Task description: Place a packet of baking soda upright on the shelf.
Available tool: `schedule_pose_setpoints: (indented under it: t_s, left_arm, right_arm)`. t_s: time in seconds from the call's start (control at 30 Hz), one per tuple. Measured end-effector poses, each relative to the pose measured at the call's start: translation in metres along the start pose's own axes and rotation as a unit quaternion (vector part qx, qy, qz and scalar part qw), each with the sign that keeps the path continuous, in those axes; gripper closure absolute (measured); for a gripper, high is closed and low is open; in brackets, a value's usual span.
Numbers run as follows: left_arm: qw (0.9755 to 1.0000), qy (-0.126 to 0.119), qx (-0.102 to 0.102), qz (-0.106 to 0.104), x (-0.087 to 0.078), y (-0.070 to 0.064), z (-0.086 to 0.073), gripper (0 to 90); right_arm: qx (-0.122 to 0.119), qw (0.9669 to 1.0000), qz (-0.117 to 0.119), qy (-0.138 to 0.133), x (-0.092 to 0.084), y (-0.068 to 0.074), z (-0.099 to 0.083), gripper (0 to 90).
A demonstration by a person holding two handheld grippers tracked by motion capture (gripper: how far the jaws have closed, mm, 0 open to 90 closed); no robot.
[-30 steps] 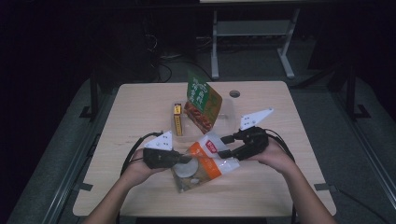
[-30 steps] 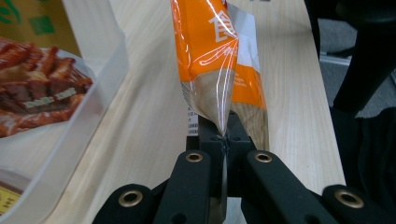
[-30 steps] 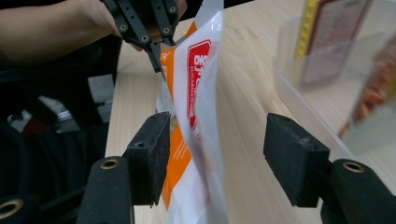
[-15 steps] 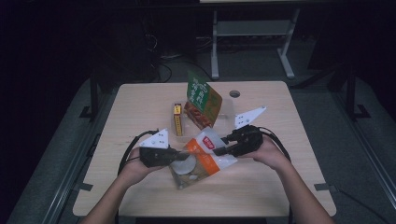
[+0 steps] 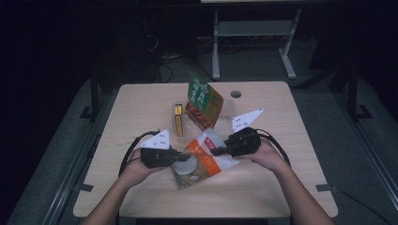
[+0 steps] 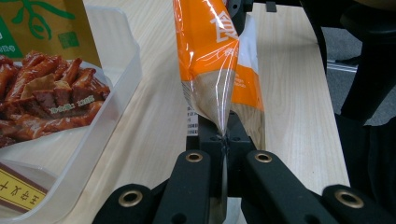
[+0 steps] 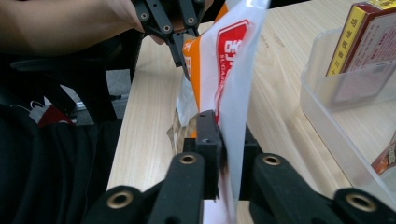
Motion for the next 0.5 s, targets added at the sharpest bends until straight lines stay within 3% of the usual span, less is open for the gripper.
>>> schedule_pose_setpoints:
  t_s: [0.27, 0.5]
  left_arm:
    - [1.0000, -0.003, 0.001, -0.004, 0.0010, -0.0010, 0.0013, 89.3]
    - [0.9999, -0.015, 0.001, -0.005, 0.0027, -0.0013, 0.0030, 87.1]
  right_arm:
    - [-0.013, 0.9999, 0.005, 0.003, -0.0018, -0.0002, -0.0007, 90.0]
    - [-0.005, 0.9998, 0.015, -0.011, -0.0094, 0.0045, 0.0053, 90.0]
Point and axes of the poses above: each handheld gripper's, and its own axes: x roughly forward along the jaws, z roughly out of its top, y roughly to its left, the point moved 7 cm from there along x, roughly forward along the jaws, and after that the axes turned 4 degrees about -z, right-handed, at the moved point
